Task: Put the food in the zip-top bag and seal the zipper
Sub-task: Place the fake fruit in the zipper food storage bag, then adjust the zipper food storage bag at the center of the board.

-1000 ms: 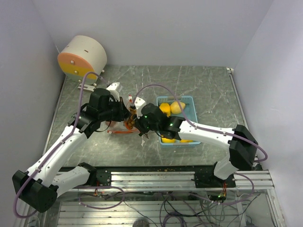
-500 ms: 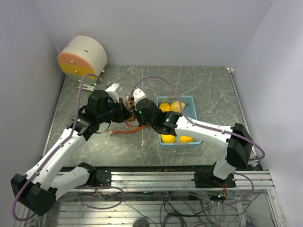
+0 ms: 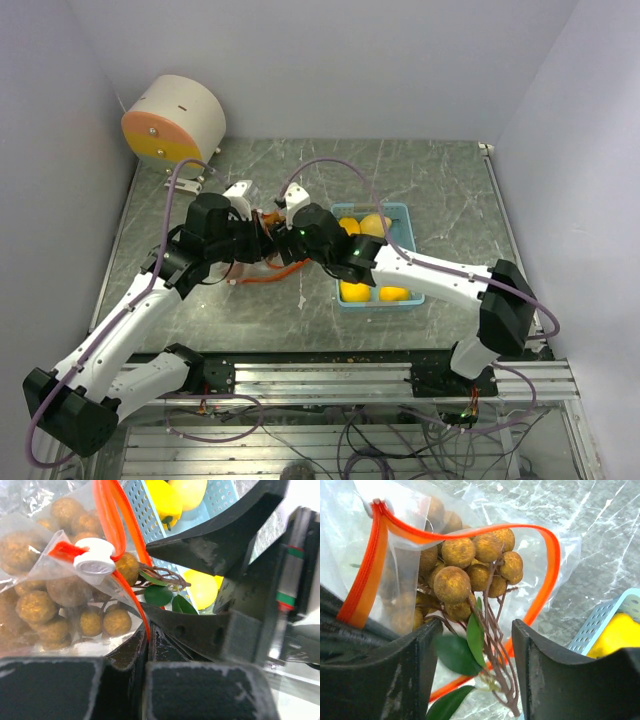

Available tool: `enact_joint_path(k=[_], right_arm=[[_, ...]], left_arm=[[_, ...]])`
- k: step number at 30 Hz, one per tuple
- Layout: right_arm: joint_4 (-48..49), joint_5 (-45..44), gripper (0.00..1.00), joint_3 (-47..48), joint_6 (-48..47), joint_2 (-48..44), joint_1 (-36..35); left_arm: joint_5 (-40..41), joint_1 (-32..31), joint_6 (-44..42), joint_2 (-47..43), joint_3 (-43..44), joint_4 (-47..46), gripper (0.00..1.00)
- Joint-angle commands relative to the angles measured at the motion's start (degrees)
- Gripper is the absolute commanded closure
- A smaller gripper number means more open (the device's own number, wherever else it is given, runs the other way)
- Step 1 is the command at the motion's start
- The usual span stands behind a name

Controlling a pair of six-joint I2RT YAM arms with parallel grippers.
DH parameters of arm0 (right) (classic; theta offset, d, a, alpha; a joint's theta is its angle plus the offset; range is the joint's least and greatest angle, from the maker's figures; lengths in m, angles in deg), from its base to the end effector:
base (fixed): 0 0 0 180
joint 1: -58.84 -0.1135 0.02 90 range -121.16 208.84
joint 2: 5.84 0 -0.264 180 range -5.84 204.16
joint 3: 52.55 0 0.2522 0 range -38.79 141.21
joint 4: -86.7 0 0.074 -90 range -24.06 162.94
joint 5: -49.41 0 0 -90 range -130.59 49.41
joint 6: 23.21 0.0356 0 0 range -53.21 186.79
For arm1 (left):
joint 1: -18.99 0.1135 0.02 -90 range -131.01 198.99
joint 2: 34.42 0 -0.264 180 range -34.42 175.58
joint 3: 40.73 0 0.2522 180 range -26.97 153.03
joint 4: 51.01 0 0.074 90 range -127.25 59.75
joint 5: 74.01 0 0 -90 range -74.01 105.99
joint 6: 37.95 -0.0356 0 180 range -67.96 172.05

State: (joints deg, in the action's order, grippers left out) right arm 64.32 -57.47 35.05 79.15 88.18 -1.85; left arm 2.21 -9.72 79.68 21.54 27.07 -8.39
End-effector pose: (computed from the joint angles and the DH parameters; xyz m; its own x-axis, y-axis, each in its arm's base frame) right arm 0.1969 0.3296 0.2966 -0.3823 -0.2626 -0.8859 -0.6429 0.7642 0.0509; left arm 0.1822 -0.1094 0.3284 -0.6973 -0.1317 -0.7046 0.3642 0.7816 -0.5064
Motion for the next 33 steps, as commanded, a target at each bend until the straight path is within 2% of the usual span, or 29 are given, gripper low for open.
enact_joint_path(k=[1, 7, 10, 13, 17, 28, 33], right_arm=[[4.24, 5.65, 0.35, -2.85, -1.12, -5.66, -0.88], [2.29, 6.08, 0.27, -7.06, -0.74, -14.51, -0.85], [0.66, 3.48, 0.25, -9.30, 0.26, -18.35, -0.80], [-2.64, 0.19, 0.27, -11.49, 2.64, -20.05, 0.44], [-2.08, 3.92, 0.31, -18.26, 5.18, -21.24, 3.44], [9.80, 16.63, 0.41, -28.81, 10.66, -22.67, 12.01], [14.97, 18.79, 0.45, -31.90, 13.27, -25.50, 12.82]], left_arm=[[-0.75, -0.36, 0.29, -0.33, -0.57, -3.23, 0.93], [2.05, -0.34, 0.16, -0.92, -1.34, -3.05, 0.93], [2.09, -0.35, 0.28, -0.91, -0.82, -2.81, 0.93], [2.05, -0.36, 0.27, -1.01, -0.18, -2.38, 0.93], [1.92, -0.37, 0.62, -1.95, 0.83, -1.86, 0.93], [1.20, -0.30, 2.21, -4.38, 4.09, -1.32, 0.93], [1.44, -0.30, 2.40, -4.45, 3.53, -1.50, 0.93]])
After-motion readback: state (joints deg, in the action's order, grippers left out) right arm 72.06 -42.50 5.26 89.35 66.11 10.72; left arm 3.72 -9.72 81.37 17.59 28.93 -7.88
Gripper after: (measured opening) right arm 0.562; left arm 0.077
